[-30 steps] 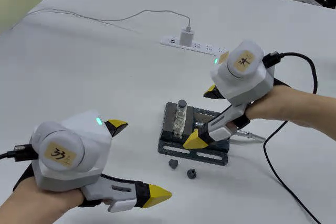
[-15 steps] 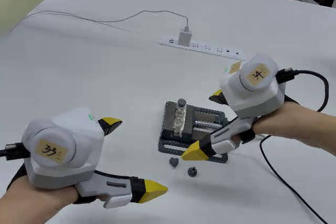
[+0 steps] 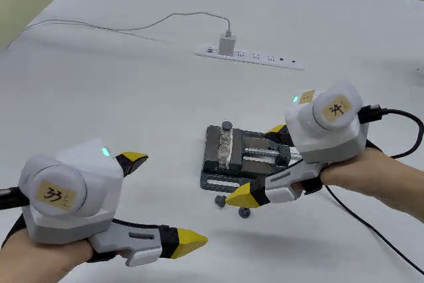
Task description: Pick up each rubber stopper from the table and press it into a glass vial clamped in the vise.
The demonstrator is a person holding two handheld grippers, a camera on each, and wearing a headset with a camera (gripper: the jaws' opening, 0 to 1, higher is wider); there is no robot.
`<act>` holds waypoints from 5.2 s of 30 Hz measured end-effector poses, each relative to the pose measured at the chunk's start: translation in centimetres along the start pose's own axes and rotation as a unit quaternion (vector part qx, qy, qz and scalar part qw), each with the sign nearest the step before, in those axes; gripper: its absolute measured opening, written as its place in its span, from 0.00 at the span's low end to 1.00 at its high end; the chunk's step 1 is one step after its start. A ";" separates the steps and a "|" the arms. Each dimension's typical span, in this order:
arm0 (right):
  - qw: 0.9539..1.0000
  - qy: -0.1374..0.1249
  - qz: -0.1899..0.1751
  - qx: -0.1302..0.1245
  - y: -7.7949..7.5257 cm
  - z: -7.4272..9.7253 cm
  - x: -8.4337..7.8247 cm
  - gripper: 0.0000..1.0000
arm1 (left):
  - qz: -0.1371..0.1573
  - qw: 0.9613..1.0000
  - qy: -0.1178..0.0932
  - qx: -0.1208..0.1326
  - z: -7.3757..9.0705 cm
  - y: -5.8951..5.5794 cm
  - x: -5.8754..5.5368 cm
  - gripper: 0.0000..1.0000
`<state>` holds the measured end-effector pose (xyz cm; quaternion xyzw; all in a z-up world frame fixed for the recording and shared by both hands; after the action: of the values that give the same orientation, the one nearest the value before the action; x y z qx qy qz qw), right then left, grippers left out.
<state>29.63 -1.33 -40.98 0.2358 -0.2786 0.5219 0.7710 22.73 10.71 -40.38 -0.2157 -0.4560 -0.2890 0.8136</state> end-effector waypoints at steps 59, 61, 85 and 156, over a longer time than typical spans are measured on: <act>0.999 0.000 0.021 -0.030 3.4 -4.7 -2.9 0.08 | 0.009 1.000 0.010 0.006 1.1 0.6 -1.4 0.95; 0.999 0.000 0.021 -0.026 3.4 -4.5 -2.8 0.08 | 0.009 1.000 0.009 0.006 1.1 0.6 -1.4 0.95; 0.996 0.056 0.065 0.035 3.0 2.2 -1.6 0.07 | -0.030 0.999 -0.003 -0.022 -1.1 -1.9 0.1 0.78; 0.933 0.203 0.232 0.186 6.5 4.8 -0.1 0.07 | -0.139 0.981 -0.010 -0.136 -5.1 -8.6 4.0 0.04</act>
<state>22.67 -2.33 -37.07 0.1928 -0.0613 0.7652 0.6112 21.83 0.12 -38.64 -0.2620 -0.4464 -0.4563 0.7238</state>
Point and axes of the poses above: the centre of the closed fingertips' face, and the gripper's own axes: z roughly backward along the fingers, y roughly to its left, x roughly out of its top, the point moved 3 cm from there along z, roughly backward along the fingers, and after that the axes turned 1 degree about x, right-handed, at the moved point
